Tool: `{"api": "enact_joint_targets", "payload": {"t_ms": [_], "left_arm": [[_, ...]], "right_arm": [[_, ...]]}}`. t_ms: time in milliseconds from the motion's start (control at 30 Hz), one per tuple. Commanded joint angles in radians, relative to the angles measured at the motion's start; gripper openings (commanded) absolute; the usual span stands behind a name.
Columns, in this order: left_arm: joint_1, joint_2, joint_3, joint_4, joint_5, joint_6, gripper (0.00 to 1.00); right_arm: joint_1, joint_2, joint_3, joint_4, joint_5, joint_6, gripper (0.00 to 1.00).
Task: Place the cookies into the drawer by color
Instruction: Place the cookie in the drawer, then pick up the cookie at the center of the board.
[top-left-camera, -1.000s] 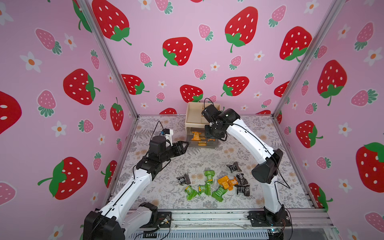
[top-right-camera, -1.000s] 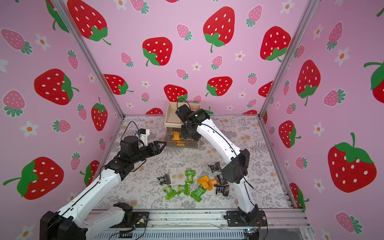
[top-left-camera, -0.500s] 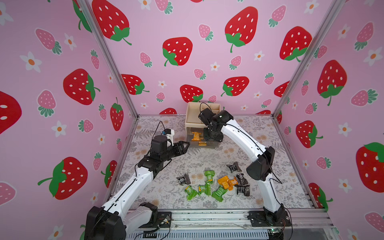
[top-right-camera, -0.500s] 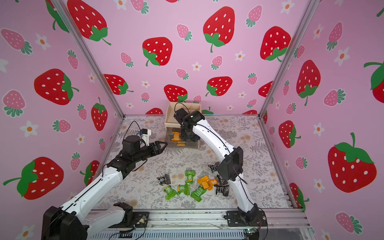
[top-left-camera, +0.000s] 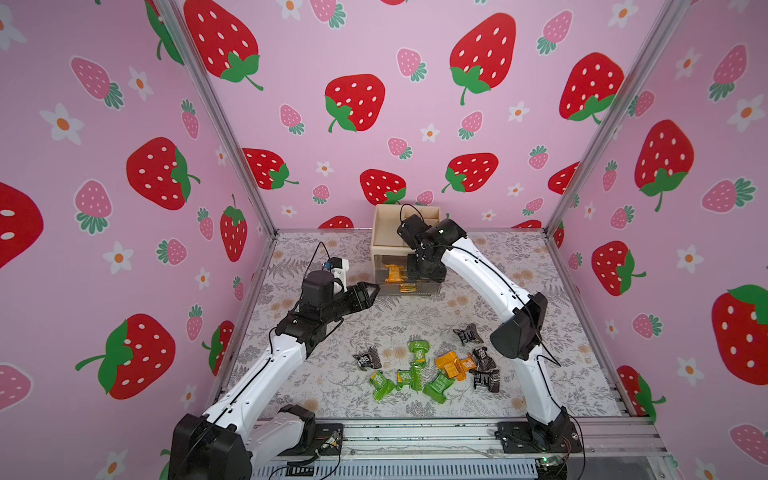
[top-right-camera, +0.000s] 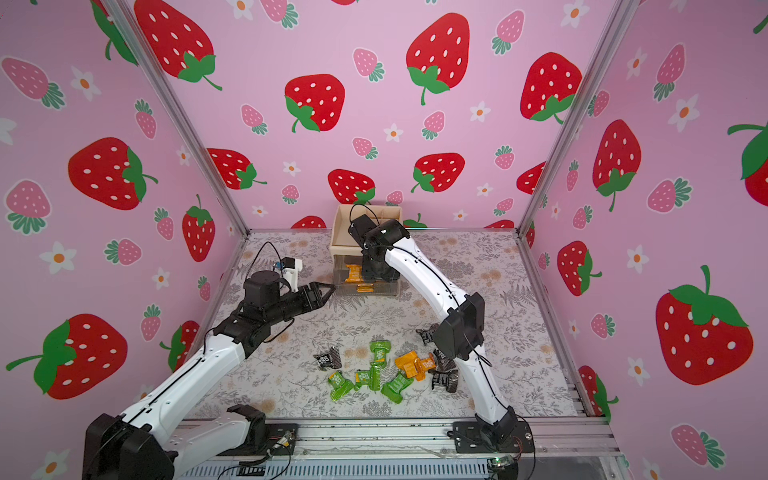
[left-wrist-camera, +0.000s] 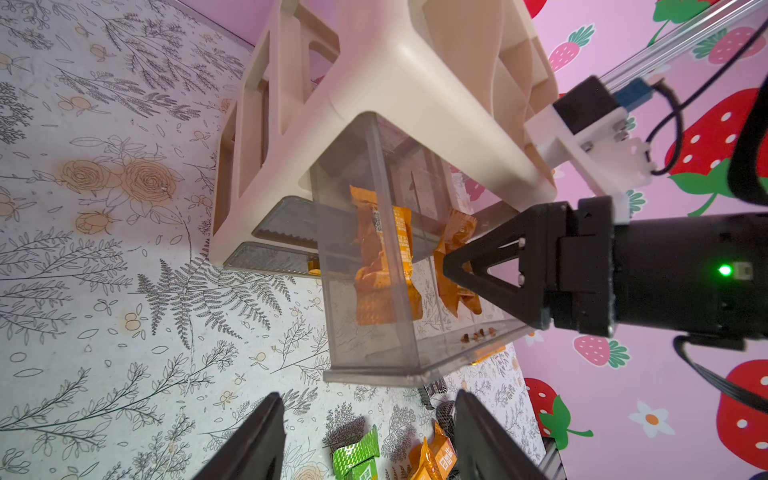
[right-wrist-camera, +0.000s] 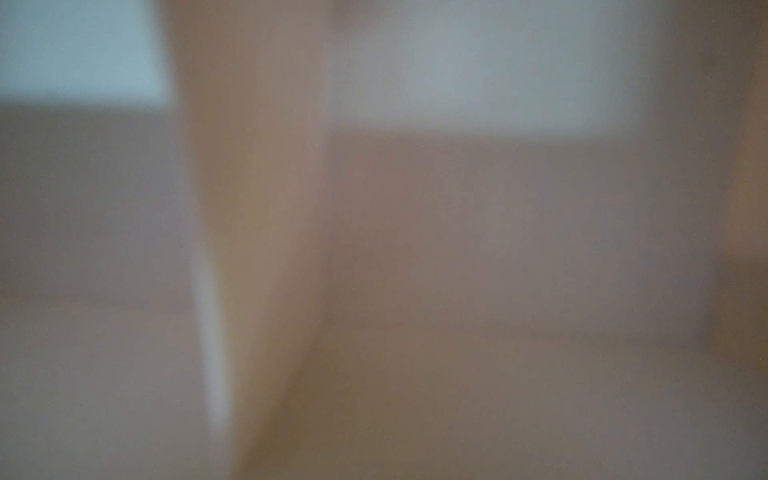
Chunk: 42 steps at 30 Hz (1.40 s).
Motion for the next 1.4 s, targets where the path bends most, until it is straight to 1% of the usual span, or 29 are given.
{"api": "enact_joint_targets", "payload": {"t_ms": [0,100,233,300,367,467,567,633,700,733,833,933,1000,1067,1167,1233,1333,1367], "left_arm": [[0.002,-0.024,0.039,-0.008,0.011,0.008,0.69],[0.002,-0.032,0.038,-0.009,0.010,0.002,0.69],[-0.010,-0.047,0.039,-0.011,0.006,-0.008,0.69],[-0.020,-0.062,0.044,-0.030,-0.007,-0.006,0.69],[-0.033,-0.089,0.048,-0.070,-0.039,0.001,0.69],[-0.071,-0.168,0.043,-0.147,-0.118,0.015,0.69],[-0.132,-0.252,0.031,-0.206,-0.170,0.020,0.69],[-0.188,-0.298,0.026,-0.240,-0.193,0.020,0.68],[-0.261,-0.327,0.027,-0.280,-0.242,0.029,0.68],[-0.296,-0.337,0.030,-0.302,-0.269,0.031,0.68],[-0.388,-0.358,0.003,-0.301,-0.286,0.013,0.68],[-0.469,-0.348,-0.026,-0.290,-0.306,0.003,0.68],[-0.512,-0.322,-0.049,-0.255,-0.280,-0.009,0.68],[-0.562,-0.292,-0.081,-0.201,-0.252,-0.023,0.68],[-0.634,-0.255,-0.118,-0.173,-0.303,-0.041,0.68],[-0.657,-0.238,-0.147,-0.156,-0.344,-0.058,0.68],[-0.675,-0.207,-0.191,-0.110,-0.348,-0.084,0.68],[-0.678,-0.194,-0.199,-0.102,-0.346,-0.089,0.68]], "right_arm": [[0.002,-0.038,0.033,-0.041,0.016,0.000,0.56],[0.006,-0.059,0.035,-0.042,0.019,-0.011,0.56],[0.030,-0.118,0.021,0.006,0.035,-0.034,0.57],[0.042,-0.151,0.009,0.025,0.037,-0.046,0.57],[0.055,-0.200,-0.036,0.048,0.045,-0.056,0.58],[0.068,-0.319,-0.209,0.139,0.014,-0.066,0.58],[0.068,-0.480,-0.454,0.272,-0.014,-0.061,0.58],[0.069,-0.605,-0.634,0.360,-0.016,-0.049,0.58],[0.068,-0.713,-0.783,0.421,-0.013,-0.039,0.58],[0.070,-0.774,-0.852,0.441,-0.013,-0.033,0.58],[0.069,-0.914,-1.010,0.441,-0.014,-0.013,0.58],[0.068,-1.049,-1.165,0.453,-0.029,0.010,0.58],[0.068,-1.121,-1.253,0.453,-0.048,0.024,0.58],[0.069,-1.171,-1.346,0.457,-0.080,0.038,0.58],[0.077,-1.194,-1.469,0.465,-0.135,0.048,0.58],[0.099,-1.188,-1.553,0.514,-0.165,0.053,0.56],[0.125,-1.145,-1.629,0.612,-0.230,0.046,0.55],[0.133,-1.126,-1.637,0.615,-0.243,0.039,0.55]]}}
